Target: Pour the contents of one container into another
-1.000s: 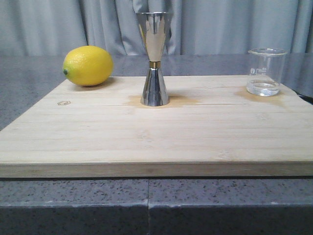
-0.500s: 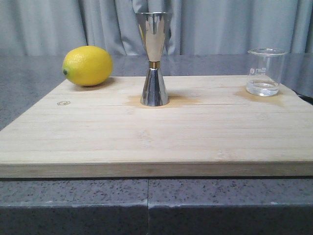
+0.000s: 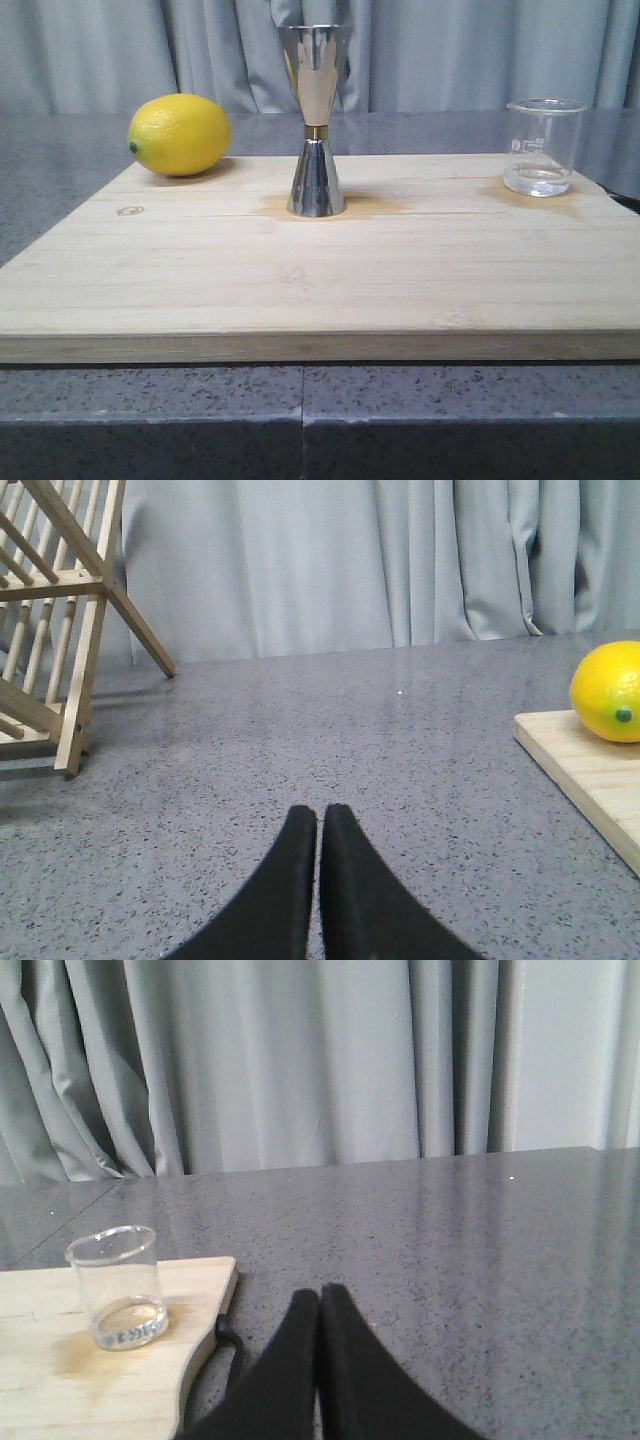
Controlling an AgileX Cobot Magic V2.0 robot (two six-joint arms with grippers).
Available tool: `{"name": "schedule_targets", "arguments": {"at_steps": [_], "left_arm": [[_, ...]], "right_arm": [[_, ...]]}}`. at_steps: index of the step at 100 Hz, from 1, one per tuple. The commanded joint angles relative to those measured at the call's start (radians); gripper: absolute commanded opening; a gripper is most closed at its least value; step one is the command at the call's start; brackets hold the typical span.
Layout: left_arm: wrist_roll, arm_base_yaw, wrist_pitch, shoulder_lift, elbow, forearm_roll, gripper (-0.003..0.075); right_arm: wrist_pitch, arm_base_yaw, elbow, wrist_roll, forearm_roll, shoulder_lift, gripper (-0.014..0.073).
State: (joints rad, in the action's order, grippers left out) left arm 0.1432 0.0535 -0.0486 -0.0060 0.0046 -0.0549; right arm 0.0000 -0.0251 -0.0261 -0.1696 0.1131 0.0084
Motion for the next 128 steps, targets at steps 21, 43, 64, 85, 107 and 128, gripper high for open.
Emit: {"name": "schedule_targets", "arguments": {"at_steps": [21, 43, 64, 85, 107, 128], "left_arm": [[-0.010, 0.008, 0.081, -0.022, 0.029, -0.010, -0.0019], [-0.010, 0.008, 0.081, -0.022, 0.029, -0.010, -0.0019], [-0.010, 0.008, 0.081, -0.022, 0.029, -0.010, -0.0019], [-0.010, 0.008, 0.081, -0.022, 0.029, -0.010, -0.0019], [-0.010, 0.008, 0.081, -0.022, 0.029, -0.010, -0.0019], [-0.010, 0.008, 0.081, -0.022, 0.029, -0.010, -0.0019]], "right_arm": [[-0.159, -0.006, 0.048, 0.083, -0.055, -0.037, -0.0071], [-0.062, -0.006, 0.048, 0.085, -0.080, -0.037, -0.0072], [-0.051, -0.006, 0.048, 0.085, -0.080, -0.037, -0.0071], [-0.051, -0.006, 0.048, 0.085, -0.080, -0.037, -0.0071], [-0.051, -0.006, 0.048, 0.085, -0.080, -0.037, -0.0071], [-0.051, -0.006, 0.048, 0.085, -0.080, -0.037, -0.0071]]}}
